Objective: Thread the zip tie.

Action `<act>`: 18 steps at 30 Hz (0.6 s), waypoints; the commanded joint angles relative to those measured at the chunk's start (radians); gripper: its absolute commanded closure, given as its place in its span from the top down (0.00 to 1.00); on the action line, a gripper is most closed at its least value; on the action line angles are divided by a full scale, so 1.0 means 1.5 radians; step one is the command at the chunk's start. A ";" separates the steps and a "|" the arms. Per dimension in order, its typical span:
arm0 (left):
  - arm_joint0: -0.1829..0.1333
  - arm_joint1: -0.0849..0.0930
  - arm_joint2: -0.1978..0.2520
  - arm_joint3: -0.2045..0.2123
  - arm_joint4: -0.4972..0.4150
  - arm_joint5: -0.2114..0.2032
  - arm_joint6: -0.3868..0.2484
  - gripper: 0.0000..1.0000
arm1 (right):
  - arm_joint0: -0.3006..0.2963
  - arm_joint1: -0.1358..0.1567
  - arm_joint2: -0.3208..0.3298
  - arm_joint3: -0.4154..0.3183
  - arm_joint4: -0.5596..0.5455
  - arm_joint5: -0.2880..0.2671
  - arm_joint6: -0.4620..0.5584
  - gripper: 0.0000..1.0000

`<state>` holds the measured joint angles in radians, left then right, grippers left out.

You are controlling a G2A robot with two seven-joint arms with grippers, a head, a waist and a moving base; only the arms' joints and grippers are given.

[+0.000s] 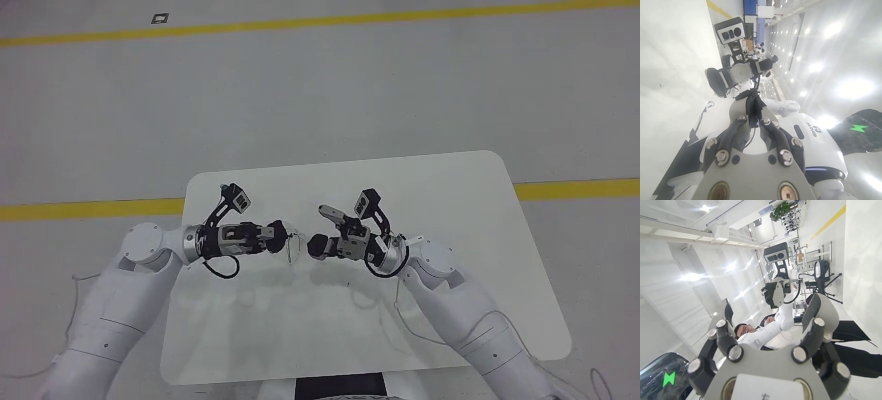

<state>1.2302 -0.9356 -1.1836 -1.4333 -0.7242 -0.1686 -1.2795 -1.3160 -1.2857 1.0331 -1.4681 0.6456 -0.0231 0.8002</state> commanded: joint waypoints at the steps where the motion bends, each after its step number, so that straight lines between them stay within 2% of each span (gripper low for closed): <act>1: 0.000 0.000 0.000 0.000 0.000 0.000 0.000 0.00 | 0.000 0.000 0.000 0.000 0.000 0.000 0.000 1.00; 3: 0.000 0.000 0.000 0.000 0.000 0.000 0.000 0.00 | 0.000 0.000 0.000 0.000 0.000 0.000 0.000 1.00; 5: 0.004 -0.002 0.000 0.006 0.000 -0.013 0.031 0.00 | 0.000 0.000 0.000 0.000 0.000 0.000 0.000 1.00; 6: 0.004 -0.002 -0.001 0.010 -0.005 -0.021 0.033 0.00 | 0.000 0.000 0.000 0.000 0.000 0.000 0.000 1.00; 10: 0.004 -0.002 -0.022 0.050 -0.046 -0.078 0.025 0.00 | 0.000 0.000 0.000 0.000 0.000 0.000 0.000 1.00; 12: 0.004 -0.004 -0.031 0.077 -0.084 -0.112 0.009 0.00 | 0.000 0.000 0.000 0.000 0.000 0.000 0.000 1.00; 14: -0.003 -0.006 -0.046 0.098 -0.098 -0.114 -0.015 0.00 | 0.000 0.000 0.000 0.000 0.000 0.000 0.000 1.00; 18: -0.007 -0.017 -0.085 0.118 -0.114 -0.114 -0.064 0.00 | 0.000 0.000 0.000 0.000 0.000 0.000 0.000 1.00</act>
<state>1.2212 -0.9561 -1.2961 -1.2591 -0.8930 -0.3398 -1.3560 -1.3160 -1.2857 1.0331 -1.4681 0.6457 -0.0230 0.8003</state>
